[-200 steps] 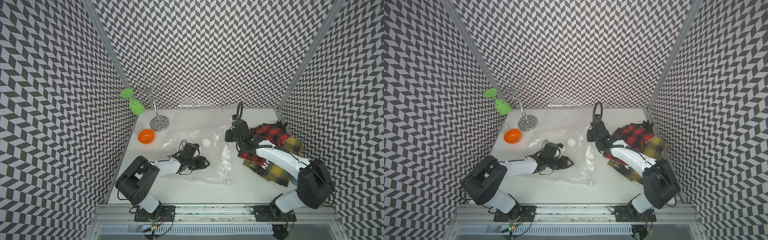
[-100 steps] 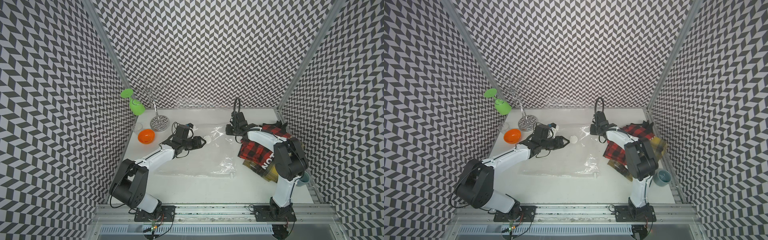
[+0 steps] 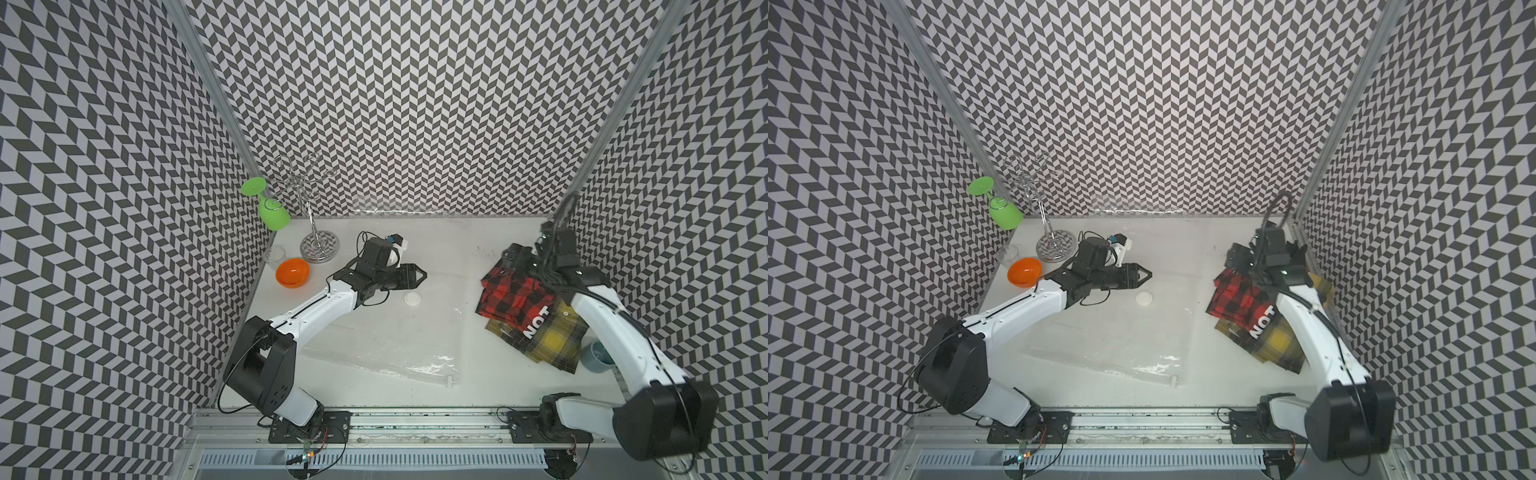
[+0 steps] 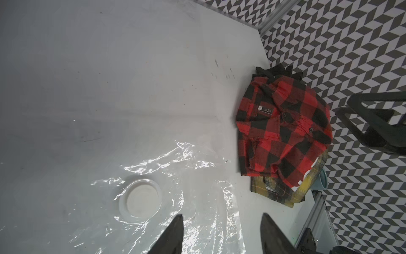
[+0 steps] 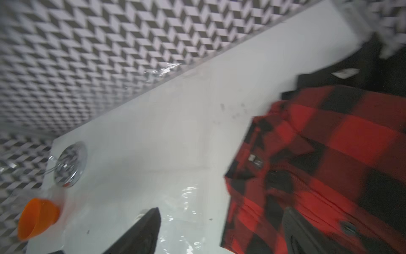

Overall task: Place the folded shirt into the vacuum bag
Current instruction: Pick up the shirt from the center of the board.

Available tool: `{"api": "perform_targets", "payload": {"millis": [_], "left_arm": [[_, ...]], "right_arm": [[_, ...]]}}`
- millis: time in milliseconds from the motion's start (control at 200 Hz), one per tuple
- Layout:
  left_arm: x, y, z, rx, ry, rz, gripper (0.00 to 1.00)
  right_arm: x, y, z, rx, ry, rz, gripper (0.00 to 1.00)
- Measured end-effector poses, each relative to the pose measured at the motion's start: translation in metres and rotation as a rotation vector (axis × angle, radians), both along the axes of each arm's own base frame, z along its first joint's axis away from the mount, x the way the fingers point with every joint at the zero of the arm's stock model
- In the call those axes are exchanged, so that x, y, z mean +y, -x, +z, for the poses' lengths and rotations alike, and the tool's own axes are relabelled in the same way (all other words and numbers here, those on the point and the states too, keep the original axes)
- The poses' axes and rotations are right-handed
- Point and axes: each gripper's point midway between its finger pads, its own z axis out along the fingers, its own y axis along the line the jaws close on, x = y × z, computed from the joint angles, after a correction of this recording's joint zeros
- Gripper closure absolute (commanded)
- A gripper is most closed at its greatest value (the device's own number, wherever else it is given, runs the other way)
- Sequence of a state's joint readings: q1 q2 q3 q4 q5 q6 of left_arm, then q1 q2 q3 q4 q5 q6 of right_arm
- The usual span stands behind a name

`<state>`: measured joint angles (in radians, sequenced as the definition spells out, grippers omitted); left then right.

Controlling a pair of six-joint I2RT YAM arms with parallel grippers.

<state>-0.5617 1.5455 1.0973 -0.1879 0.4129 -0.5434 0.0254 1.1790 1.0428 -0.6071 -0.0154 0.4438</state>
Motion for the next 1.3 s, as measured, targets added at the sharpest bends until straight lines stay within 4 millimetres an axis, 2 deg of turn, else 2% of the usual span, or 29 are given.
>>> {"api": "perform_targets", "payload": {"millis": [40, 85, 165, 230, 356, 466, 561, 666, 771, 916, 926, 931, 936, 941, 961, 1016, 1092, 1217, 1297], "left_arm": [[-0.005, 0.003, -0.002, 0.002, -0.001, -0.013, 0.43], [-0.009, 0.005, -0.005, 0.006, -0.003, -0.024, 0.43], [-0.016, 0.009, -0.01, 0.015, -0.007, -0.044, 0.43], [-0.019, 0.012, -0.013, 0.02, -0.01, -0.053, 0.43], [-0.023, 0.014, -0.014, 0.019, -0.009, -0.063, 0.43], [-0.022, 0.016, -0.018, 0.019, -0.005, -0.061, 0.43], [-0.019, 0.02, -0.029, 0.044, -0.011, -0.054, 0.43], [-0.017, 0.024, -0.041, 0.067, -0.013, -0.046, 0.43], [-0.019, 0.022, -0.057, 0.09, -0.018, -0.043, 0.44], [-0.018, 0.029, -0.102, 0.186, -0.044, -0.036, 0.44], [-0.017, 0.03, -0.106, 0.197, -0.047, -0.035, 0.44], [-0.017, 0.031, -0.107, 0.2, -0.047, -0.034, 0.44], [-0.017, 0.032, -0.109, 0.204, -0.049, -0.034, 0.44], [-0.017, 0.032, -0.11, 0.207, -0.051, -0.034, 0.44], [-0.016, 0.035, -0.116, 0.222, -0.055, -0.033, 0.44], [-0.014, 0.041, -0.127, 0.253, -0.064, -0.03, 0.44], [-0.014, 0.047, -0.134, 0.277, -0.064, -0.03, 0.44], [-0.017, 0.044, -0.13, 0.271, -0.039, -0.027, 0.44], [-0.018, 0.043, -0.128, 0.267, -0.03, -0.025, 0.44]], "right_arm": [[-0.023, 0.017, -0.007, 0.028, 0.014, -0.079, 0.0], [-0.037, 0.031, -0.014, 0.055, 0.024, -0.132, 0.01], [-0.051, 0.05, -0.03, 0.098, 0.022, -0.18, 0.01], [-0.056, 0.057, -0.047, 0.133, -0.001, -0.196, 0.03], [-0.053, 0.064, -0.09, 0.226, -0.065, -0.191, 0.08], [-0.043, 0.066, -0.118, 0.29, -0.151, -0.166, 0.16], [-0.034, 0.066, -0.13, 0.296, -0.225, -0.151, 0.26], [-0.027, 0.064, -0.133, 0.27, -0.282, -0.144, 0.26], [-0.024, 0.06, -0.125, 0.214, -0.303, -0.132, 0.26], [-0.024, 0.048, -0.098, 0.109, -0.305, -0.111, 0.26], [-0.024, 0.048, -0.097, 0.104, -0.305, -0.11, 0.29], [-0.024, 0.047, -0.095, 0.1, -0.305, -0.109, 0.52], [-0.024, 0.047, -0.095, 0.099, -0.305, -0.109, 0.64], [-0.024, 0.046, -0.093, 0.094, -0.306, -0.108, 0.7], [-0.021, 0.043, -0.088, 0.081, -0.327, -0.099, 0.78], [-0.013, 0.035, -0.073, 0.044, -0.393, -0.084, 0.85], [-0.001, 0.025, -0.051, -0.003, -0.468, -0.057, 0.86], [0.026, 0.001, -0.01, -0.101, -0.576, 0.003, 0.91], [0.051, -0.01, 0.007, -0.142, -0.65, 0.036, 0.94]]}}
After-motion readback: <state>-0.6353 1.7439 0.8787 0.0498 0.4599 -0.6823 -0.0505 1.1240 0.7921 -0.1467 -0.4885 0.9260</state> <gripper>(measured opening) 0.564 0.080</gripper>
